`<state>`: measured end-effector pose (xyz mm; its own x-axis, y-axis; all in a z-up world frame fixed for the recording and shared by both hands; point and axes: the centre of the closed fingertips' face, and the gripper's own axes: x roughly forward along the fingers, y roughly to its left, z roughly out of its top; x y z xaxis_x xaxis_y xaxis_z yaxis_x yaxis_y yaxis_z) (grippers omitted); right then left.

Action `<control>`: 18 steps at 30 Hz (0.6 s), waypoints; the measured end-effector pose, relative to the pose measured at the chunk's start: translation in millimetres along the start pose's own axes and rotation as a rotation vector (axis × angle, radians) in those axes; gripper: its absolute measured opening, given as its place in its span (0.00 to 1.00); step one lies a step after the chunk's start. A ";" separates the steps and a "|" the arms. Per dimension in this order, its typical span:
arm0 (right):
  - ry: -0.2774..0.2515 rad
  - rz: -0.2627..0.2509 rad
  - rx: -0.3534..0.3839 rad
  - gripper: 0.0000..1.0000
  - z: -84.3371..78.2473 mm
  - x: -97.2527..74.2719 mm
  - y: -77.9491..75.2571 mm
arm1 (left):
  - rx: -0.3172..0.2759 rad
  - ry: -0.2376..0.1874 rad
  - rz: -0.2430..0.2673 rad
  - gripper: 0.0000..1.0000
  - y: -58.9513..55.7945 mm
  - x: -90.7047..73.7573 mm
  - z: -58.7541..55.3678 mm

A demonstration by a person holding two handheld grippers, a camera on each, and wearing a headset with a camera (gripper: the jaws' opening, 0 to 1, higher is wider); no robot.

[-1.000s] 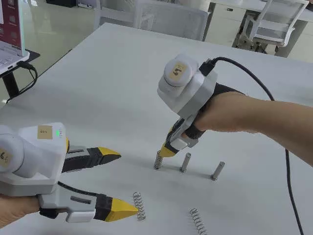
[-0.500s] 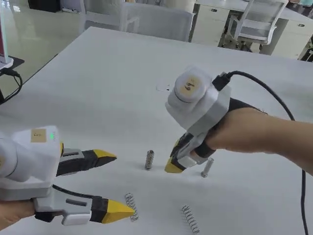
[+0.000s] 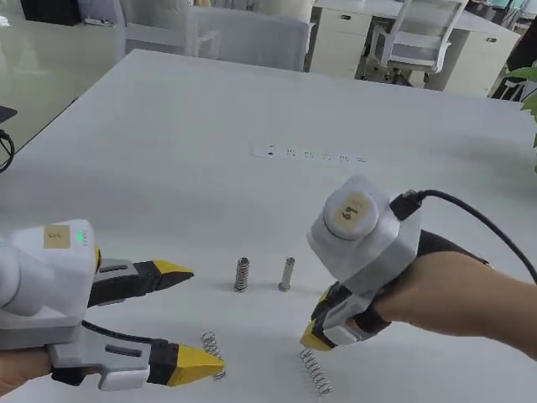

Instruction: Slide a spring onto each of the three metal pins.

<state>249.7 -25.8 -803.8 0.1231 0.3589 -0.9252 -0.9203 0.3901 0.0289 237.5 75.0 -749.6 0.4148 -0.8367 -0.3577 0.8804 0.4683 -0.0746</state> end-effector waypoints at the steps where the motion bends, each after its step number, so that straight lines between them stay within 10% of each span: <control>1: 0.004 0.001 0.020 0.16 -4.7 1.9 1.4 | 0.000 -0.001 -0.002 0.65 -0.3 0.4 0.3; 18: 0.043 -0.012 0.177 0.17 -38.5 25.1 11.5 | 0.003 0.005 -0.017 0.63 -2.6 3.6 0.6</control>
<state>227.9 -45.0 -841.3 0.1140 0.3183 -0.9411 -0.8385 0.5389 0.0807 236.8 70.5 -750.1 0.3982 -0.8431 -0.3614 0.8881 0.4530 -0.0783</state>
